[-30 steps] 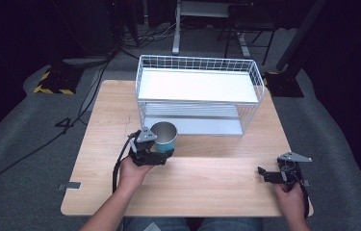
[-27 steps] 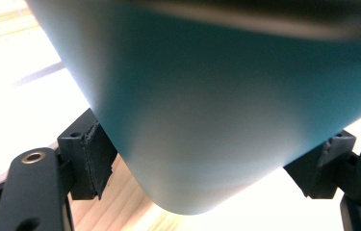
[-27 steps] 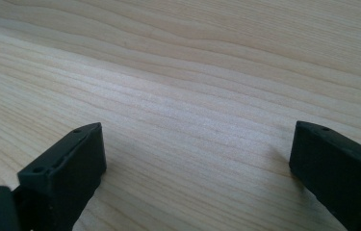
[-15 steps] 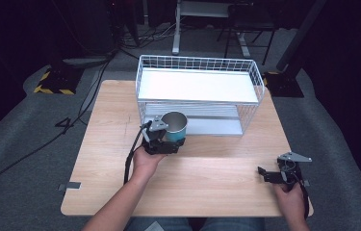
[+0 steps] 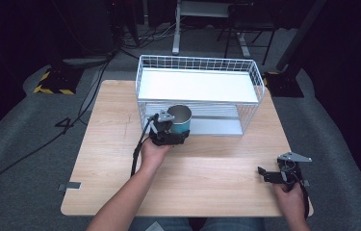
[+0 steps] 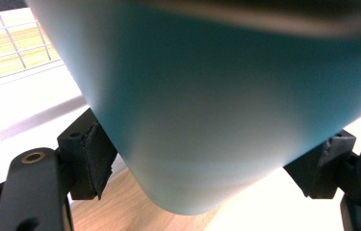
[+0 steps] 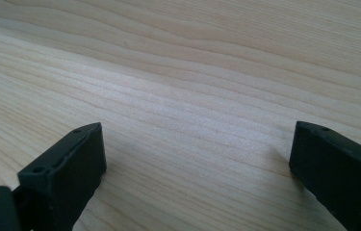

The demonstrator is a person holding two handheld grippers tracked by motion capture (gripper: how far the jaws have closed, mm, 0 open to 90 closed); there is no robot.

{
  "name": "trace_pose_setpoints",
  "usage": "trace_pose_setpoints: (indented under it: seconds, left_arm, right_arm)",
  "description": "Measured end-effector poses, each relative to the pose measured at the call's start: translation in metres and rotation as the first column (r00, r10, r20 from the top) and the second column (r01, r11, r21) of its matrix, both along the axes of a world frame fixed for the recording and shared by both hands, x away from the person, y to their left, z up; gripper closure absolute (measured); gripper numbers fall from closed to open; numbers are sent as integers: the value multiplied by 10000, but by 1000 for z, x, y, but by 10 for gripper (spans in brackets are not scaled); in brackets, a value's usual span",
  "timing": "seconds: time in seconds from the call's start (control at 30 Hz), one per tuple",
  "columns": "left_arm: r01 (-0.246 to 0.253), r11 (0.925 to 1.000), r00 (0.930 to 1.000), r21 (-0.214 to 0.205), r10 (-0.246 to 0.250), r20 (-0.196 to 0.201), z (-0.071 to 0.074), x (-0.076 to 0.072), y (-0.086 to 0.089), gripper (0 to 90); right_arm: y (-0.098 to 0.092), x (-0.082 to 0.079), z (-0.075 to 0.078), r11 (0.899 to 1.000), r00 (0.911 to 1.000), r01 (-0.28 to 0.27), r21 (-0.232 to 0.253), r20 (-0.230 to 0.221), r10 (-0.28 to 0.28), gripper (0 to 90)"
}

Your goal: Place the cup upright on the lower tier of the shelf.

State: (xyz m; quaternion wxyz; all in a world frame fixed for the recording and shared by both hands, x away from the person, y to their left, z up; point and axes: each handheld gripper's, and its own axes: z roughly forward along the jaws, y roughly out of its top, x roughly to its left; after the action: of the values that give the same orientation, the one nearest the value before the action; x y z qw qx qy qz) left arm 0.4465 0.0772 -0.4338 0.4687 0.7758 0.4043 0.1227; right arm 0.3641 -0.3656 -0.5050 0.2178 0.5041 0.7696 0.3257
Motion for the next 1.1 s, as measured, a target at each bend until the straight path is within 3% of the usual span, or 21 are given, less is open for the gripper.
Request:
trace_pose_setpoints:
  seconds: [0.2,0.5,0.63,0.93,1.1]
  left_arm:
    - [-232,9997,9997,-18,232,-21,-4,9,-8,223]
    - [-607,9980,9979,-159,610,201,-10,20,-23,223]
    - [-904,9959,9951,-4,903,405,-14,23,-32,223]
    - [-1271,9919,9913,20,1270,356,-21,35,-47,223]
    - [-1396,9899,9890,-249,1406,450,-27,44,-52,223]
  right_arm:
    - [0,0,0,10000,10000,-1,-1,-1,1,58]
    - [0,0,0,10000,10000,-2,-1,-3,2,58]
    - [0,0,0,10000,10000,-1,2,-9,1,58]
    - [0,0,0,10000,10000,-2,5,-12,2,59]
    - [1,1,0,9999,9999,-150,5,41,150,59]
